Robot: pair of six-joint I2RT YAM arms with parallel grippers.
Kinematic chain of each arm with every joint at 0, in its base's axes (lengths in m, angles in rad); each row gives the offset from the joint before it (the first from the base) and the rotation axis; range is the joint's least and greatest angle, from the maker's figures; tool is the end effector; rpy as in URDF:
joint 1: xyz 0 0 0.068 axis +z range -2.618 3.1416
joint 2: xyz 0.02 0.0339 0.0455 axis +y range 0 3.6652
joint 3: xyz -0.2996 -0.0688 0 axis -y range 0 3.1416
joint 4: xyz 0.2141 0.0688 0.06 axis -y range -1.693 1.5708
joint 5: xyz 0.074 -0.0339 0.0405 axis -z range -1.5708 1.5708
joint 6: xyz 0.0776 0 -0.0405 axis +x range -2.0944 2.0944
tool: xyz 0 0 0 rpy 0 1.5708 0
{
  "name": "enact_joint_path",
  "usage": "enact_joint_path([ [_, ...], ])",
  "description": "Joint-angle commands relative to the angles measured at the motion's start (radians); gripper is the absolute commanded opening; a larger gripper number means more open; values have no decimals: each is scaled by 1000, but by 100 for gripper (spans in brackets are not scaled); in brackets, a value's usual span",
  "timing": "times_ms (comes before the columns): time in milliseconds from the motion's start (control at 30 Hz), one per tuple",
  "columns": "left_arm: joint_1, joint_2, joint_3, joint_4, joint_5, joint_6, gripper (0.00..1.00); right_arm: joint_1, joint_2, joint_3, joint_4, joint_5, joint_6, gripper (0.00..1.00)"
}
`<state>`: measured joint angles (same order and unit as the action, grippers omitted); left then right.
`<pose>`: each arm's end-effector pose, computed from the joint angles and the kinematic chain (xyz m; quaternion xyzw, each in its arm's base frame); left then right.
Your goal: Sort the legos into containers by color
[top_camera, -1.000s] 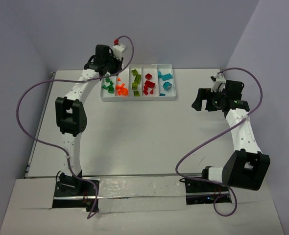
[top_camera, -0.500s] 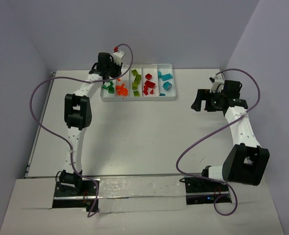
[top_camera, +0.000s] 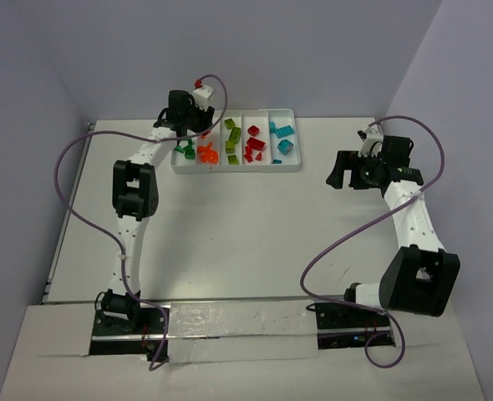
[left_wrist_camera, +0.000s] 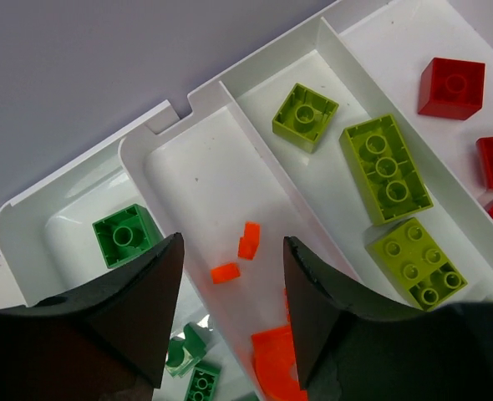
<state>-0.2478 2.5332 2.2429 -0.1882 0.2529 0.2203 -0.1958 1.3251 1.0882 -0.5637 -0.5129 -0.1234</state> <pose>0.5968 -0.1710 0.2123 0.2603 0.8094 -0.1148 0.5137 0.2702 -0.0148 0.3105 -0.0628 0.8993 0.1743 0.3961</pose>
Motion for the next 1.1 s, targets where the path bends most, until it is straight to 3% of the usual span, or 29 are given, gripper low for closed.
enact_joint_path([
  [0,-5,-70,39,24,-10,-19,67,32,-28,65,5,10,8,100],
  [167,-4,-226,14,-97,-11,-85,76,96,-49,86,-3,39,7,100],
  [300,-1,-496,-228,-214,31,-123,97,134,-97,76,-2,49,5,100],
  [533,27,-901,-654,-327,-13,-274,99,151,-238,-53,17,83,-3,100],
  [700,53,-1189,-962,-277,-67,-302,99,156,-350,-147,37,132,-10,100],
  [833,61,-1380,-1128,-241,-141,-295,99,156,-422,-191,43,169,8,100],
  [1067,81,-1549,-1268,-237,-203,-278,99,160,-484,-224,52,157,28,100],
])
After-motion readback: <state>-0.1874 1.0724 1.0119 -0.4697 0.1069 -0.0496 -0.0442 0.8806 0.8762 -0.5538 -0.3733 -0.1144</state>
